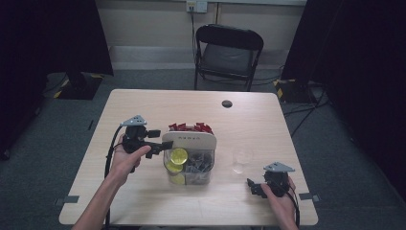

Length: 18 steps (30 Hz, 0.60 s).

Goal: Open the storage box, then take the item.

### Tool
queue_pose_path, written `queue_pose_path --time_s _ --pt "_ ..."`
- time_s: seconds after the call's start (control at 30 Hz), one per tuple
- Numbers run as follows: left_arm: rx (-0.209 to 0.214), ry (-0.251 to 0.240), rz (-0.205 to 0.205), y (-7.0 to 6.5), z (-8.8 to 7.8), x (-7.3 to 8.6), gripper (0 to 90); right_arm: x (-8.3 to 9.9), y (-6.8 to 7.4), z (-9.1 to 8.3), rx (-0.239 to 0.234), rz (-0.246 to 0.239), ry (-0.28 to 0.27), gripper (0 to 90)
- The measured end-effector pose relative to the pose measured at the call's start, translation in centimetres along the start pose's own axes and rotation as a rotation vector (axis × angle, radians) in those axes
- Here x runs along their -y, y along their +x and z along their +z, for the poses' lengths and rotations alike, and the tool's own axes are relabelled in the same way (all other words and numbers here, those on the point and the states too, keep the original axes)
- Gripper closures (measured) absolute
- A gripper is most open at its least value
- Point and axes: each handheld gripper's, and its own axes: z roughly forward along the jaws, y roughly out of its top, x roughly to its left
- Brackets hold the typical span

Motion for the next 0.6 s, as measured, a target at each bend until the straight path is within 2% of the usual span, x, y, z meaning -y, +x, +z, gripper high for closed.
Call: queue_pose_path --time_s 0.1,0.2,0.4,0.6 --pt "-0.02 -0.007 -0.011 0.29 -0.14 -0.01 17.8 0.0 0.0 0.0 0.0 0.0 0.0 3.8" --pt "-0.016 -0.014 -0.036 0.67 -0.15 0.04 16.7 0.0 -0.01 0.0 -0.001 0.0 0.0 3.8" --pt "-0.017 0.007 -0.026 0.55 0.27 0.08 16.2 0.0 -0.01 0.0 -0.001 0.0 0.0 3.8" --pt "-0.01 0.002 -0.029 0.58 0.2 0.08 16.8 -0.01 -0.01 0.0 -0.001 0.001 0.001 3.8"
